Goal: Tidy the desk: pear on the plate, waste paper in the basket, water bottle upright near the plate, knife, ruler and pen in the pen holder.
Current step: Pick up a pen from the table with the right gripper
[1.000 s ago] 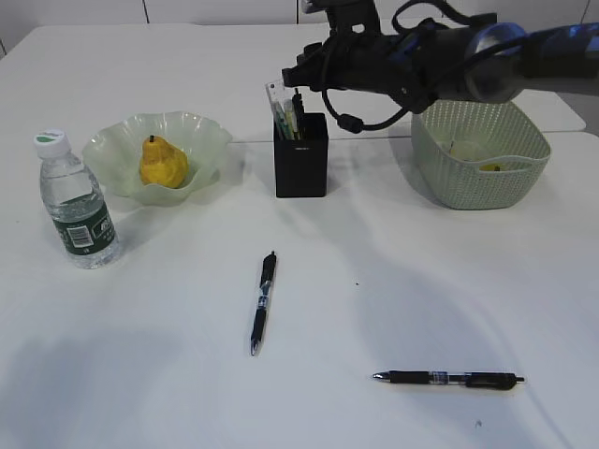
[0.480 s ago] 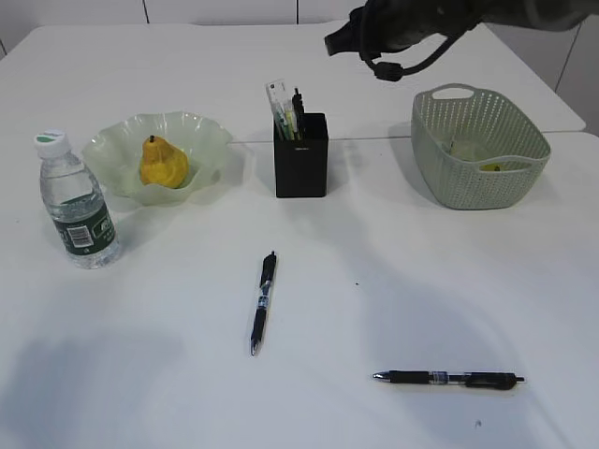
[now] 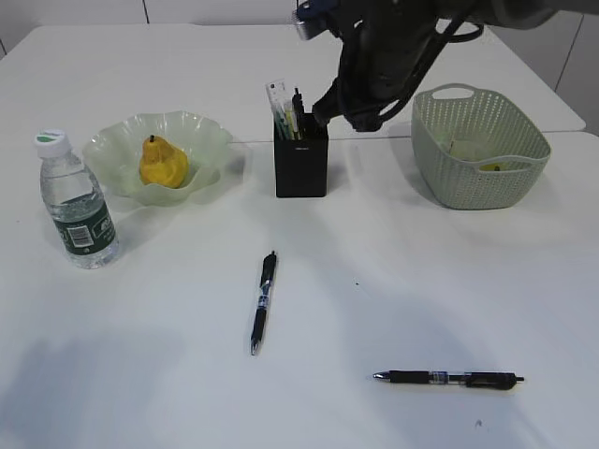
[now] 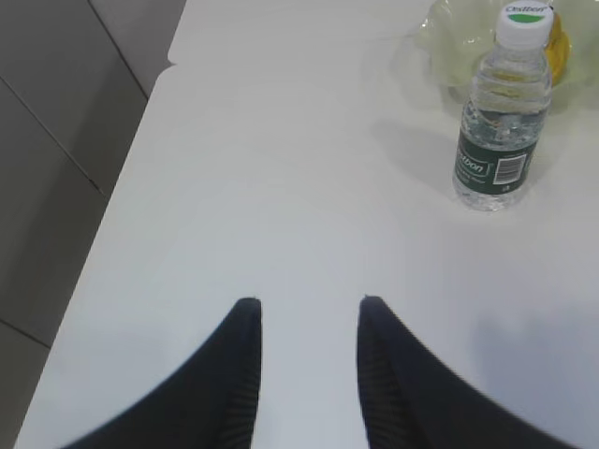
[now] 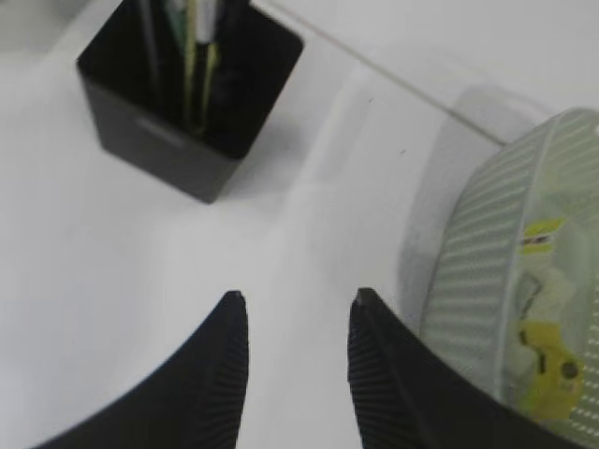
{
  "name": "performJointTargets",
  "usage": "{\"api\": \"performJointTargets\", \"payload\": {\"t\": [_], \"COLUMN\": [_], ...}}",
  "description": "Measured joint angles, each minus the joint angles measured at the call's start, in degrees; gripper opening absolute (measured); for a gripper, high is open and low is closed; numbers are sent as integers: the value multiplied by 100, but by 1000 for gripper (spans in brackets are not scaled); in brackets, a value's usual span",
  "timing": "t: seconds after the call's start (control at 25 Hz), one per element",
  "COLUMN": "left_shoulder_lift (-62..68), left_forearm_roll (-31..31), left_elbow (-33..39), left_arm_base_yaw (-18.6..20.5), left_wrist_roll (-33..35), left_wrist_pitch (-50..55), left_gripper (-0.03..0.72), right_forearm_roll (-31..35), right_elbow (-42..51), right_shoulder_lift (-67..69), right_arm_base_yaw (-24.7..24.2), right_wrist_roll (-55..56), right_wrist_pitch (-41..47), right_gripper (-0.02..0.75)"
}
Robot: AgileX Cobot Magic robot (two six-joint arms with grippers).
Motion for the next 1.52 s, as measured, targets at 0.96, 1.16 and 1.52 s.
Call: {"api": "performJointTargets", "payload": {"t": [0.96,1.16,1.52], "left_shoulder_lift": [0,0,0], "left_forearm_roll": [357,367,367], "left_elbow": [0,0,0], "left_arm_base_yaw": [0,0,0], "left_wrist_roll": [0,0,0], "left_wrist_pitch": [763,823,823], "left_gripper": [239,239,239], "right_forearm_roll": [3492,3678,3600], "right_elbow": [0,0,-46], "right_shoulder_lift": [-182,-144,536], "right_arm_base_yaw": [80,80,413], "right_wrist_roll": [2023,2545,2761], "right_wrist_pitch": [1800,1839,1783], "right_gripper": [300,302,301]}}
